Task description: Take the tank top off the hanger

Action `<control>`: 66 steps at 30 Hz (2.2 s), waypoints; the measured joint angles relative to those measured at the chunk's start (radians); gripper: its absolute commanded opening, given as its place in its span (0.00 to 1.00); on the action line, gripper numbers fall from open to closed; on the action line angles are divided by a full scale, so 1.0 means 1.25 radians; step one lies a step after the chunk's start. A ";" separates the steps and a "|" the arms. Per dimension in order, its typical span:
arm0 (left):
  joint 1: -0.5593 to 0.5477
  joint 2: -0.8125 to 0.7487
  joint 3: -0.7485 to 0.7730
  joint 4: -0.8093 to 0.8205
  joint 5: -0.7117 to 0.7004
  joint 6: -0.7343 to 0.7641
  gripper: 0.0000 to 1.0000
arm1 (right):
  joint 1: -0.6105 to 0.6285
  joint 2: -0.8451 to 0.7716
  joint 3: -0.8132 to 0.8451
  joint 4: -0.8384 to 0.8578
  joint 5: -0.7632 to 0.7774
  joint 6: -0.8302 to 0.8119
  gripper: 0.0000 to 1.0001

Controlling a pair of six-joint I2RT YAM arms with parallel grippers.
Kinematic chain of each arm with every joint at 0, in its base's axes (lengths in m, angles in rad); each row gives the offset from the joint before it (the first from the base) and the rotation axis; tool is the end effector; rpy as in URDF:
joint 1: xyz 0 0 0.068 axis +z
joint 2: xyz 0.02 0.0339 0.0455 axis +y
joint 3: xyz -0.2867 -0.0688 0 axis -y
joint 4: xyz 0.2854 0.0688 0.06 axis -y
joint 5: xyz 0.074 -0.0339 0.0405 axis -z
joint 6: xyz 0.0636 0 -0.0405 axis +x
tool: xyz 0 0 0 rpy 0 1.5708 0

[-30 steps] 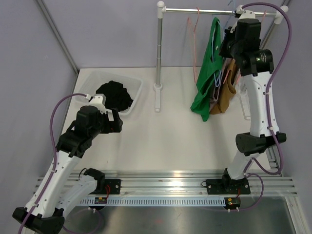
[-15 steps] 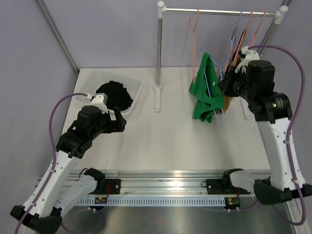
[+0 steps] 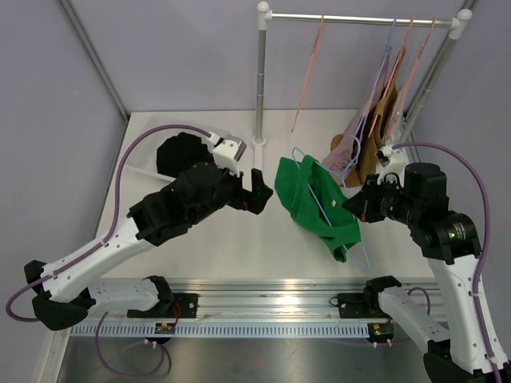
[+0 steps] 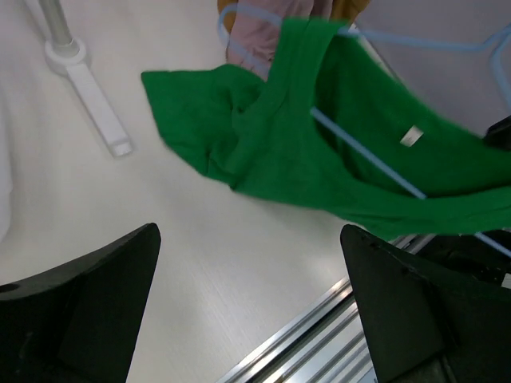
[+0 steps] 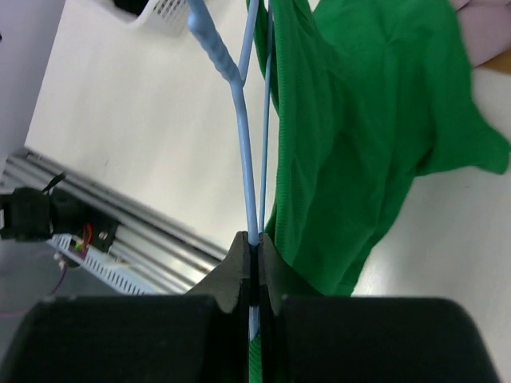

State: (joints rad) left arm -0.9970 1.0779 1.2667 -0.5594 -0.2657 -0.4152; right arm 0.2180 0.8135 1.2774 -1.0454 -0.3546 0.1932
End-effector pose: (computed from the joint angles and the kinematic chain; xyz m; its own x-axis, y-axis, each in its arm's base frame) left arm 0.1658 -0.2257 0.4295 -0.4532 -0.0159 -0.8913 0.5406 0.7901 -0.2890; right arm 0.1545 0.0568 0.4298 -0.6196 0.0472 -0.7835 -0.3741 0.8598 0.3476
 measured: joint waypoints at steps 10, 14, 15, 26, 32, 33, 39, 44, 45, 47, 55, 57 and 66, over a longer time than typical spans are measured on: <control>-0.020 0.109 0.026 0.083 -0.061 0.025 0.99 | 0.002 -0.005 -0.141 0.030 -0.194 0.009 0.00; -0.020 0.146 0.014 0.109 -0.058 0.037 0.97 | 0.002 -0.020 -0.141 0.071 -0.262 0.023 0.00; -0.020 0.157 0.014 0.112 -0.057 0.040 0.96 | 0.003 -0.022 -0.141 0.075 -0.273 0.026 0.00; -0.020 0.256 0.013 0.120 -0.064 0.048 0.46 | 0.009 -0.028 -0.141 0.108 -0.342 0.040 0.00; -0.016 0.260 0.013 0.119 -0.097 0.045 0.00 | 0.009 -0.029 -0.141 0.107 -0.345 0.038 0.00; -0.016 0.260 0.013 0.118 -0.107 0.042 0.00 | 0.009 -0.029 -0.141 0.106 -0.344 0.036 0.00; 0.044 0.223 -0.040 0.100 -0.163 0.000 0.00 | 0.023 -0.024 -0.141 0.093 -0.336 0.019 0.00; 0.166 0.107 -0.129 0.049 -0.192 -0.065 0.00 | 0.103 -0.014 -0.140 0.096 -0.340 0.007 0.00; 0.194 0.074 -0.148 0.042 -0.190 -0.078 0.00 | 0.120 -0.009 -0.139 0.102 -0.345 0.005 0.00; 0.245 0.011 -0.179 0.022 -0.183 -0.102 0.00 | 0.139 0.000 -0.139 0.116 -0.361 0.002 0.00; 0.316 -0.095 -0.215 -0.002 -0.089 -0.129 0.00 | 0.147 -0.002 -0.143 0.224 -0.383 0.044 0.00; 0.322 -0.113 -0.235 0.009 -0.046 -0.125 0.00 | 0.148 -0.029 -0.183 0.337 -0.383 0.100 0.00; 0.309 -0.229 -0.364 0.076 0.194 -0.111 0.00 | 0.150 -0.067 -0.443 0.945 -0.360 0.371 0.00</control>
State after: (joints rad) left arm -0.6102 0.7910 0.8112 -0.4648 -0.0235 -0.5537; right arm 0.4053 0.7300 0.7235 0.1364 -0.8051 0.6571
